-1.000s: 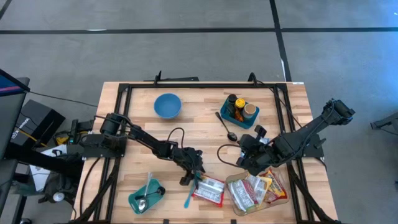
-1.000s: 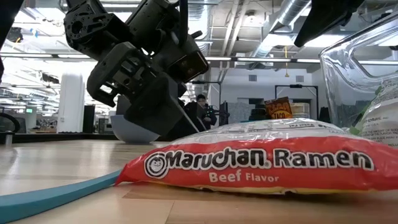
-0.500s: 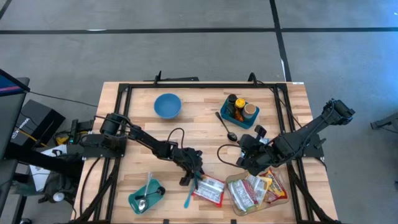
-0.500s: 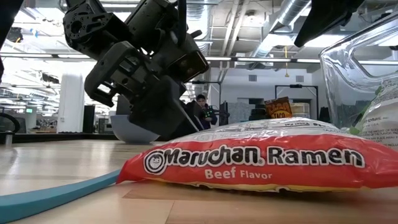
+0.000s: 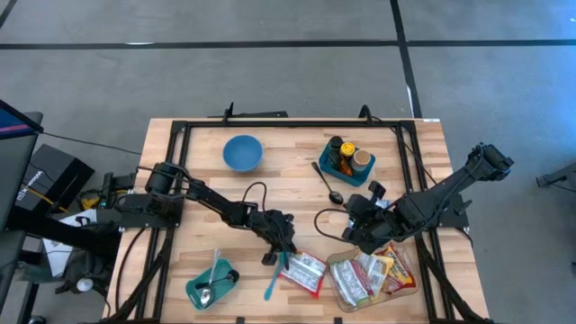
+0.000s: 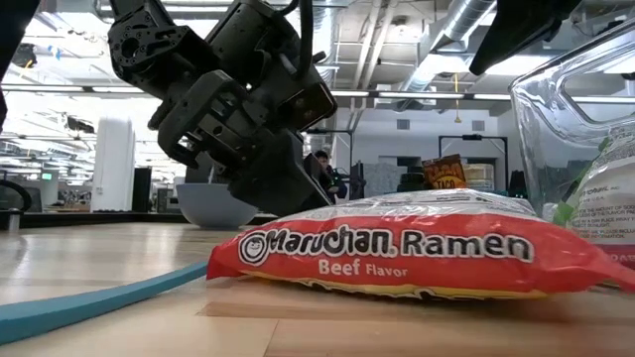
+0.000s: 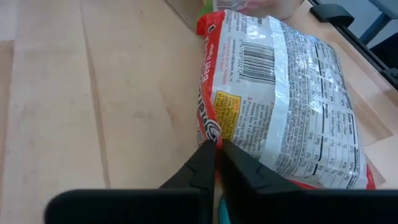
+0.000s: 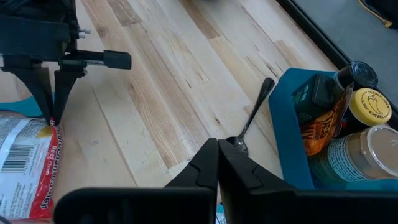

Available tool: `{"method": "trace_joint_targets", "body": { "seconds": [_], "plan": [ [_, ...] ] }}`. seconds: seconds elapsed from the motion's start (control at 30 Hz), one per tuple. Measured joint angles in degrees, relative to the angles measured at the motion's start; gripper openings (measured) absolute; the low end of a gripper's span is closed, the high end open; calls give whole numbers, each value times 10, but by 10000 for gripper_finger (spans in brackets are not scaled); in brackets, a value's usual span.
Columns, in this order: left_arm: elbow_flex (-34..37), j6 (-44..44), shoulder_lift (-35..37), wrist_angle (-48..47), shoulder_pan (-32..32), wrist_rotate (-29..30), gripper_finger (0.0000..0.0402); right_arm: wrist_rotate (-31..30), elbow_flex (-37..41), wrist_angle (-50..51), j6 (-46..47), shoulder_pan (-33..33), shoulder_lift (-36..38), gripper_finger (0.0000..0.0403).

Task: Pick & Place Food Item
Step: Put the red noodle pack into the transparent bin

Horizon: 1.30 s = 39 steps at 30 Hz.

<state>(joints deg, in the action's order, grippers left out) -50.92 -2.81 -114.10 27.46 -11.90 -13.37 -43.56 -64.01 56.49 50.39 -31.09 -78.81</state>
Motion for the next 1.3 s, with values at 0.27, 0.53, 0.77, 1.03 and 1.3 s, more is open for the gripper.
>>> {"method": "trace_joint_targets", "body": {
  "seconds": [0.27,0.53,0.77,1.03,1.3],
  "plan": [
    [0,0,1,0,3,0,2,0,0,0,0,0,0,0],
    [0,0,12,1,3,1,1,0,0,0,0,0,0,0],
    [2,-4,35,-10,3,1,1,0,0,0,0,0,0,0],
    [1,-4,82,-24,3,3,1,0,0,0,0,0,0,0],
    [1,-4,134,-26,2,18,0,-1,0,0,0,0,0,0]
  ]
}}
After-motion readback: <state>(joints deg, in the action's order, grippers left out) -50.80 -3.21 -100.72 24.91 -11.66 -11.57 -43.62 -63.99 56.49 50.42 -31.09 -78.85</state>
